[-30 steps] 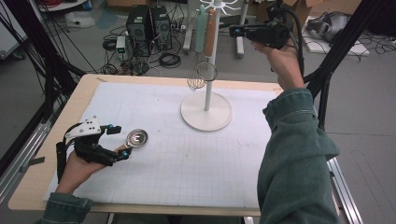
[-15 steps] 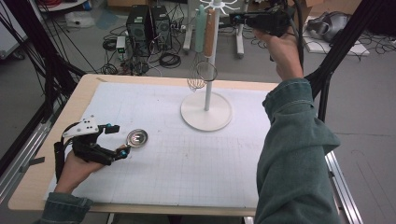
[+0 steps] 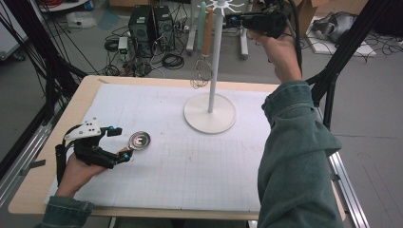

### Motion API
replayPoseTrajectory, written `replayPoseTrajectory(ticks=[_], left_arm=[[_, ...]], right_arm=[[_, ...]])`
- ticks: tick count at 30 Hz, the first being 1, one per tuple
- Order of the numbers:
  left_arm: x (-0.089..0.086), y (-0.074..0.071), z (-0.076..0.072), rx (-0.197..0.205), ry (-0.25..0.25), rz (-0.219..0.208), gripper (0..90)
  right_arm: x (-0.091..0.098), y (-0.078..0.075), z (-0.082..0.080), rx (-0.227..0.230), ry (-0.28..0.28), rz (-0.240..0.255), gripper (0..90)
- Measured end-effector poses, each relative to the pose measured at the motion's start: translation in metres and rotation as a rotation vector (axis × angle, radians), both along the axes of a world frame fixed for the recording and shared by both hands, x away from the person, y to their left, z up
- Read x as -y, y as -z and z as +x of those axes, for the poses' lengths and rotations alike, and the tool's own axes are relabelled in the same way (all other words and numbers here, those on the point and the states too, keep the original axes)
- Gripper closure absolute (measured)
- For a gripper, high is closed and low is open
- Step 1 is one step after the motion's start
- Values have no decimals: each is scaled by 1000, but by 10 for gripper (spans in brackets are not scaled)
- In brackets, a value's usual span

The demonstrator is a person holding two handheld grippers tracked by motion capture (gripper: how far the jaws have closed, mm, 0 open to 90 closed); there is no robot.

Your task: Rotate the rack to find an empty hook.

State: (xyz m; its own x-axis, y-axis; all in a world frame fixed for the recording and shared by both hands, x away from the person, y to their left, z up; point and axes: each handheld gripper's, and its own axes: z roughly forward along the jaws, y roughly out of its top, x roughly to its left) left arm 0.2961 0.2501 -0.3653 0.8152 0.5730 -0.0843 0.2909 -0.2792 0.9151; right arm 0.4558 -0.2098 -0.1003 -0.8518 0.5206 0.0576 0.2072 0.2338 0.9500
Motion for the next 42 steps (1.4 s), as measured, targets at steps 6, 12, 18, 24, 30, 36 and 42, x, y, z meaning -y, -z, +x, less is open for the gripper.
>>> replayPoseTrajectory(ticks=[6, 12, 18, 24, 30, 36, 42], left_arm=[[-1, -1, 0, 3, -1, 0, 61], [0, -1, -1, 4, 4, 4, 61], [0, -2, -1, 3, 4, 2, 61], [-1, -2, -1, 3, 1, 0, 61], [-2, -3, -2, 7, 1, -1, 61], [-2, -4, -2, 13, -2, -4, 61], [-2, -3, -1, 8, 5, 2, 61]], right_arm=[[-6, -2, -2, 2, 3, -6, 894], [-10, -3, -2, 1, 2, -17, 894], [-16, -4, -2, 1, -1, -24, 895], [-21, -5, -2, 6, -7, -26, 895], [-18, -2, -4, 7, -6, -22, 894], [-10, 3, -11, 9, -34, 12, 882], [-6, 10, -19, 5, -52, 27, 775]])
